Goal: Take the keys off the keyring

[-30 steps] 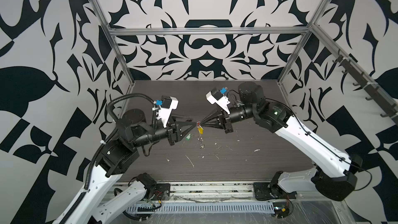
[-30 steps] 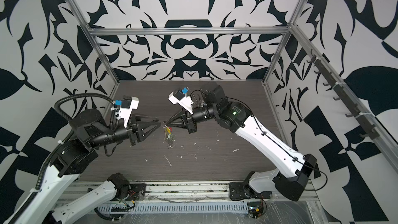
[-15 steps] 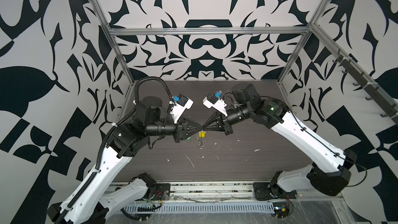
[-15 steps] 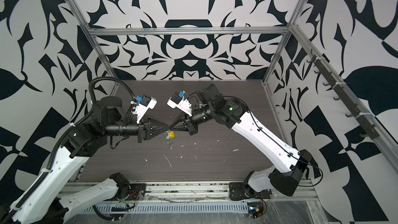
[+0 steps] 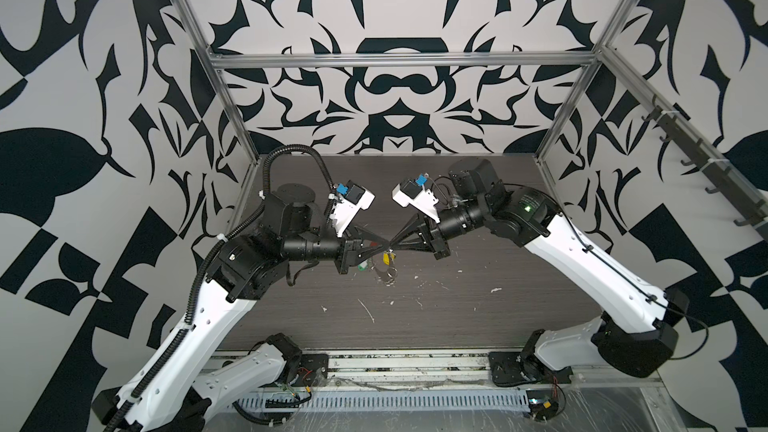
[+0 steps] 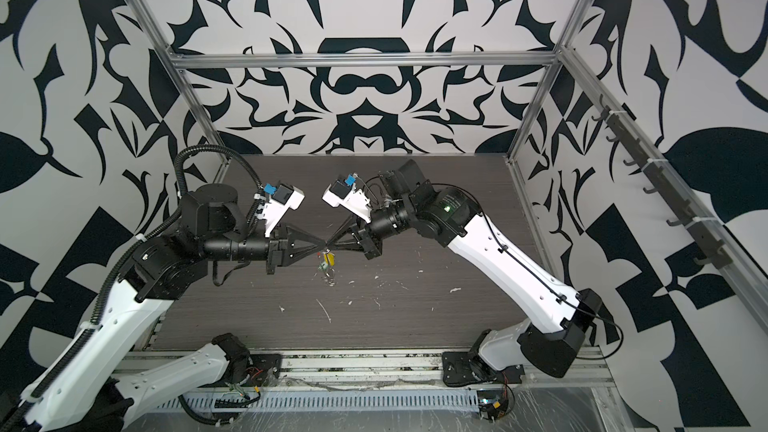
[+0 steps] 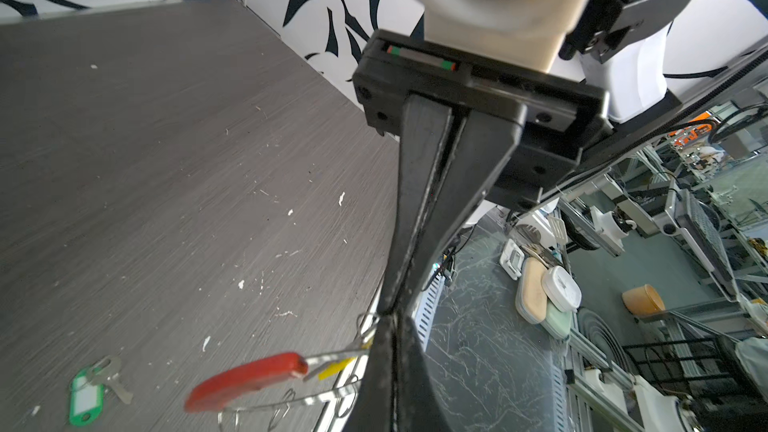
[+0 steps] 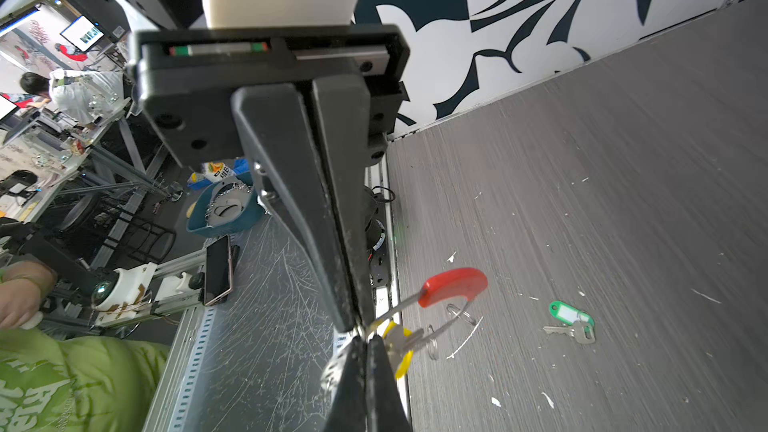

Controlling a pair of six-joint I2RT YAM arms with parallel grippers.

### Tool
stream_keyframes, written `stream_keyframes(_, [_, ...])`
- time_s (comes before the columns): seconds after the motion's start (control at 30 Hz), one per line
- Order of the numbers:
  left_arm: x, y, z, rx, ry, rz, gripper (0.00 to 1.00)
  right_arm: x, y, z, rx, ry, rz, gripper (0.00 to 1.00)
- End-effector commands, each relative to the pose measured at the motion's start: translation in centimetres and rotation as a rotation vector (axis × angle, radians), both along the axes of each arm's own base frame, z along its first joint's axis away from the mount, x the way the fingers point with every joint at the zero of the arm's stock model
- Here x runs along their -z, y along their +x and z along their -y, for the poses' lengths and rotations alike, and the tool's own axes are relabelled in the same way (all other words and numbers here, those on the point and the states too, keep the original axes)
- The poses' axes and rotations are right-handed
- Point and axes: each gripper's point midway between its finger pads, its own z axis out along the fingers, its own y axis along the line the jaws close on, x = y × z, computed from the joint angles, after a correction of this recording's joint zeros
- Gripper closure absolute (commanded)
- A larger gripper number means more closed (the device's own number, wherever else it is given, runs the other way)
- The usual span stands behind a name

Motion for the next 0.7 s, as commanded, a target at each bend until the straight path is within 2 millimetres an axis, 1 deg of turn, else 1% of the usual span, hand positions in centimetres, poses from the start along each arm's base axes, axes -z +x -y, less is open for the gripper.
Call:
stream_keyframes(0.0, [-1.4,1.2,-0.8,-0.103,-0.068,0.113,1.0,-3.3,0.5,0.0,0.068,0.109,0.121,0.86])
stream_keyframes(0.07, [-2.3,1.7,-1.7,-0.173,-0.144,0.201,1.0,-3.9,1.1,0.4,0.135,0.161,0.176,0.72])
stream_keyframes(0.1, [-2.9,1.9,-2.1,-0.204,-0.183,0.249,1.0,-4.4,1.2,0.7,0.158,0.195,0.202,0.68])
stream_keyframes(0.17, [-4.0,1.8,-3.0,-0.25,-0.289,0.323,1.0,-5.2,1.3,1.2,0.203,0.271,0.25,0.65])
stream_keyframes(0.2, [-4.5,1.7,-3.3,-0.263,-0.332,0.362,1.0,-5.3,1.3,1.5,0.221,0.294,0.26,0.62])
stream_keyframes(0.23, [-4.9,1.5,-3.5,-0.27,-0.377,0.39,1.0,-5.7,1.3,1.7,0.239,0.326,0.275,0.6])
stream_keyframes(0.33, [-5.6,1.1,-3.6,-0.254,-0.456,0.445,1.0,-5.3,1.5,1.6,0.256,0.353,0.273,0.59])
stream_keyframes(0.47, [-6.3,0.2,-3.1,-0.191,-0.535,0.495,1.0,-4.7,1.8,1.1,0.274,0.365,0.276,0.56])
stream_keyframes(0.5, [-6.5,-0.1,-3.1,-0.175,-0.555,0.504,1.0,-4.8,1.9,1.1,0.285,0.372,0.284,0.51])
stream_keyframes(0.67, [-6.9,-1.2,-2.6,-0.096,-0.603,0.529,1.0,-5.5,1.5,1.0,0.276,0.419,0.306,0.5])
